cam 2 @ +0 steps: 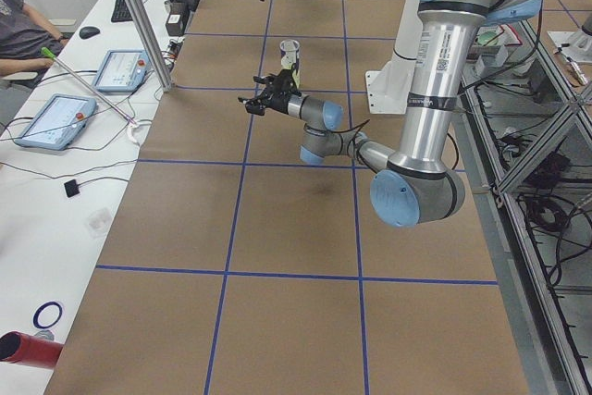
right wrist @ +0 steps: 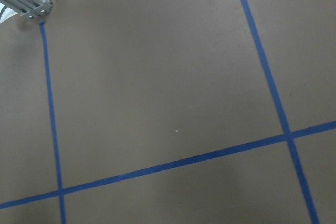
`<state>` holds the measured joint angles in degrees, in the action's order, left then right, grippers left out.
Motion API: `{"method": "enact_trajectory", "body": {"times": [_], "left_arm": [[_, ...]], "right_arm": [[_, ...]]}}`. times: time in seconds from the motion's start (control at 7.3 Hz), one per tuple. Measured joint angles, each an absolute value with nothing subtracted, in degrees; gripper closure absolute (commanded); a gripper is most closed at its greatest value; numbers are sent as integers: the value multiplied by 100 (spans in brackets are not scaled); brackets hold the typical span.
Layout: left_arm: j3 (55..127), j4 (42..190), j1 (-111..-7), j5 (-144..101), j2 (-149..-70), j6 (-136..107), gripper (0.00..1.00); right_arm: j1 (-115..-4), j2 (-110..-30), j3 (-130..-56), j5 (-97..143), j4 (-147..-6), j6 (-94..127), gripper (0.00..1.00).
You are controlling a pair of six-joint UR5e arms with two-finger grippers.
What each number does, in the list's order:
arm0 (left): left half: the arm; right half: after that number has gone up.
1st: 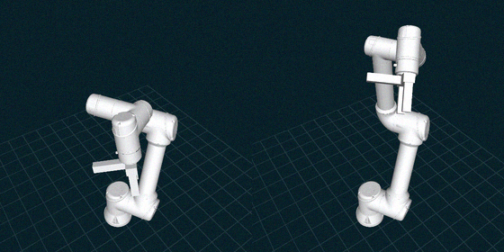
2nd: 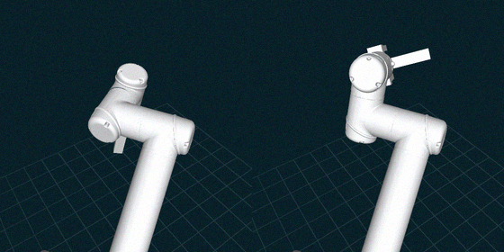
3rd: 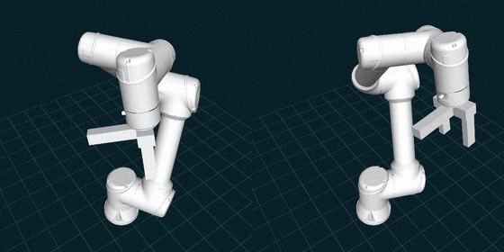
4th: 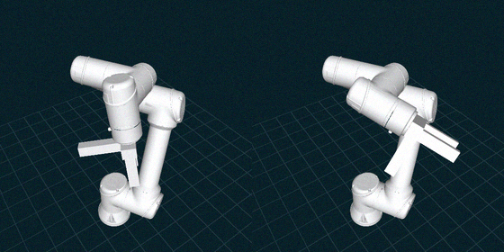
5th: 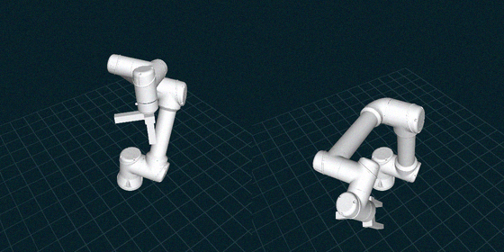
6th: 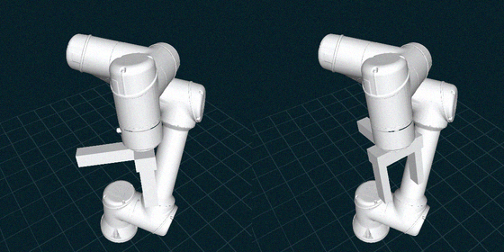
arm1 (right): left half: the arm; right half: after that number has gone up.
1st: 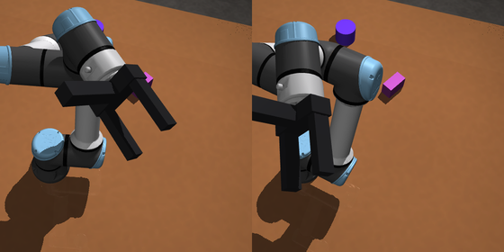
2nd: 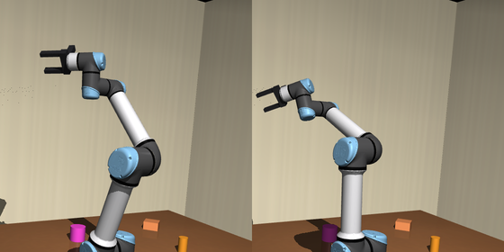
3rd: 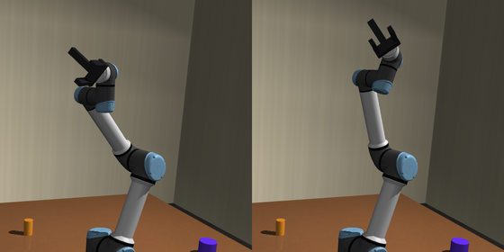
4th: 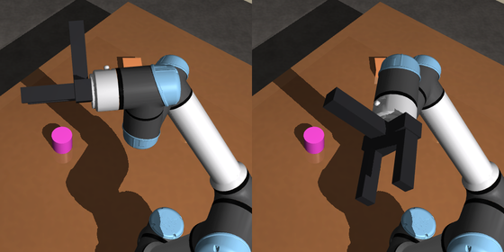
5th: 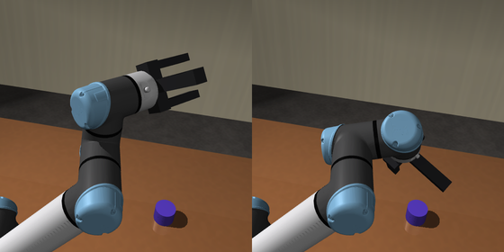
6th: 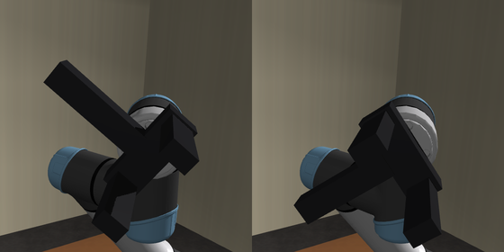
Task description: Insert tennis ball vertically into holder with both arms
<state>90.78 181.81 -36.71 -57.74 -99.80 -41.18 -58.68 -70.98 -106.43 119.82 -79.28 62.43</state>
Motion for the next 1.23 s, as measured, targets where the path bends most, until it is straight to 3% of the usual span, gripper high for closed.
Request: {"method": "enact_trajectory", "body": {"times": [0.55,0.96,1.23], "left_arm": [[9069,15086,-6352,-10163,-9581,-4905,1],[9067,13189,-7159,-12252,-9570,-4639,1],[9066,11932,-7491,-12611,-9582,-3156,1]], "right_arm": [[-6548,-7600,-10105,12064,-7895,4311,0],[-7274,-7995,-9827,12709,-7910,3021,0],[-7830,-8202,-9489,13038,-7946,1916,0]]}}
